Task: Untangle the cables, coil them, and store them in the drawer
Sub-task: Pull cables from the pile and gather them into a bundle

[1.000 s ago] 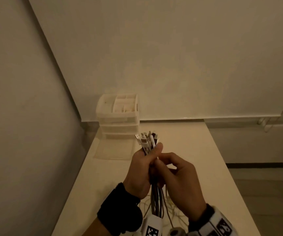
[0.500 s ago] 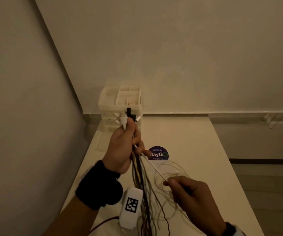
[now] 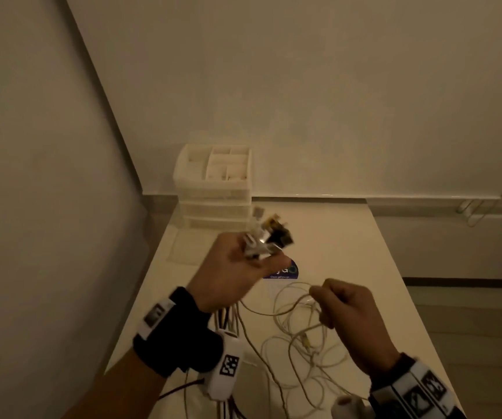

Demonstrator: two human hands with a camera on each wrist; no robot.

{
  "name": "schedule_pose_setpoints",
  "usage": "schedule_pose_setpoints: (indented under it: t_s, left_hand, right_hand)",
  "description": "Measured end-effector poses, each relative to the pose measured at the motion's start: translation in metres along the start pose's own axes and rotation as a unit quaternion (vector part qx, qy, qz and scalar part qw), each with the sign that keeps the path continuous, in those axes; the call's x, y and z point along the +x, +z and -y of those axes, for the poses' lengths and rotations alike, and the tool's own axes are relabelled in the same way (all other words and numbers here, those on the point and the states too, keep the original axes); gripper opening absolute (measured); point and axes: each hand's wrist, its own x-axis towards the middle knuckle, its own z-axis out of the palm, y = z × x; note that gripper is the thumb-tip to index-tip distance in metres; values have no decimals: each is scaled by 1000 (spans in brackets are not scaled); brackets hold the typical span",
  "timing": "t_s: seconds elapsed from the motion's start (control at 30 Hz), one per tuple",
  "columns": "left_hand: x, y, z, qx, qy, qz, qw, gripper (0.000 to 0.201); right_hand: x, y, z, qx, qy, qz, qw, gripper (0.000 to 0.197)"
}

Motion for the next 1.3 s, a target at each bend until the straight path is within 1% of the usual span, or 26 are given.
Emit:
schedule_pose_setpoints:
  t_s: [0.07, 0.1, 0.17, 0.23, 0.27, 0.33, 0.4, 0.47, 0.6, 0.67, 0.7, 0.73, 0.77, 0.8, 0.9, 0.93, 0.97, 1.0, 1.03, 1.07, 1.13, 1.2, 1.23, 1.27, 1.3]
  left_hand:
    - [-3, 18, 2, -11, -5, 35, 999, 13]
    - [-3, 25, 3, -28, -10, 36, 999, 12]
    - [-2, 31, 3, -58, -15, 24, 998, 4]
    - [-2, 31, 5, -63, -14, 31, 997, 3]
    - [-1, 30, 5, -63, -17, 38, 997, 5]
    - [0, 27, 6, -58, -18, 38, 997, 17]
    - [2, 21, 5, -38, -4, 13, 999, 26]
    - [5, 14, 6, -29, 7, -15, 999, 28]
    - [11, -6, 13, -68, -5, -88, 994, 28]
    - [16, -22, 20, -115, -21, -155, 981, 25]
    - [20, -31, 24, -144, -28, -198, 969, 23]
    - [23, -41, 27, -158, -32, -236, 958, 24]
    - [24, -48, 30, -145, -30, -262, 954, 25]
    - [24, -52, 31, -111, -27, -275, 955, 25]
    - [18, -43, 30, -38, -23, -278, 959, 24]
    - [15, -36, 29, -24, -22, -288, 957, 23]
    - [12, -30, 26, -22, -14, -290, 957, 16]
    - [9, -23, 23, -30, -5, -283, 959, 10]
    - [7, -16, 20, -41, 3, -264, 964, 9]
    - [4, -8, 14, -51, 11, -228, 972, 10]
    - [-5, 14, 3, -49, 22, -118, 992, 14]
    - [-12, 33, -5, -18, 33, -17, 999, 15]
    - [-14, 40, -5, -4, 37, 11, 999, 14]
    - [-14, 44, -4, 1, 38, 20, 999, 12]
    - [-14, 46, -2, -3, 38, 13, 999, 11]
  right_hand:
    - [7, 5, 22, 65, -14, -2, 998, 43]
    - [10, 6, 30, 95, -17, 0, 995, 42]
    - [14, 6, 41, 139, -14, 10, 990, 39]
    - [15, 6, 45, 159, -9, 22, 987, 34]
    - [14, 5, 45, 157, -6, 24, 987, 35]
    - [10, 4, 43, 144, 1, 34, 989, 37]
    - [5, 4, 39, 135, 5, 56, 989, 35]
    - [-1, 5, 35, 130, 5, 67, 989, 35]
    - [-10, 0, 24, 103, 3, 80, 992, 40]
    - [-15, -5, 13, 81, 13, 77, 994, 45]
    - [-18, -9, 7, 74, 23, 71, 994, 49]
    - [-21, -12, 0, 69, 35, 64, 995, 53]
    - [-24, -14, -4, 64, 44, 56, 995, 55]
    - [-27, -16, -8, 57, 51, 47, 996, 54]
    - [-26, -17, -10, 55, 55, 10, 997, 47]
    - [-23, -17, -9, 60, 52, -8, 997, 45]
    - [-20, -17, -5, 65, 46, -25, 996, 45]
    - [-17, -16, -1, 72, 38, -37, 996, 45]
    - [-14, -16, 3, 79, 30, -42, 996, 47]
    - [-11, -15, 8, 84, 21, -42, 995, 49]
    - [-5, -12, 18, 95, 1, -29, 995, 51]
    - [-1, -8, 28, 109, -17, -12, 994, 50]
    - [2, -7, 32, 119, -23, -4, 993, 48]
    - [3, -6, 36, 128, -26, 2, 991, 46]
    - [4, -7, 38, 135, -27, 10, 990, 45]
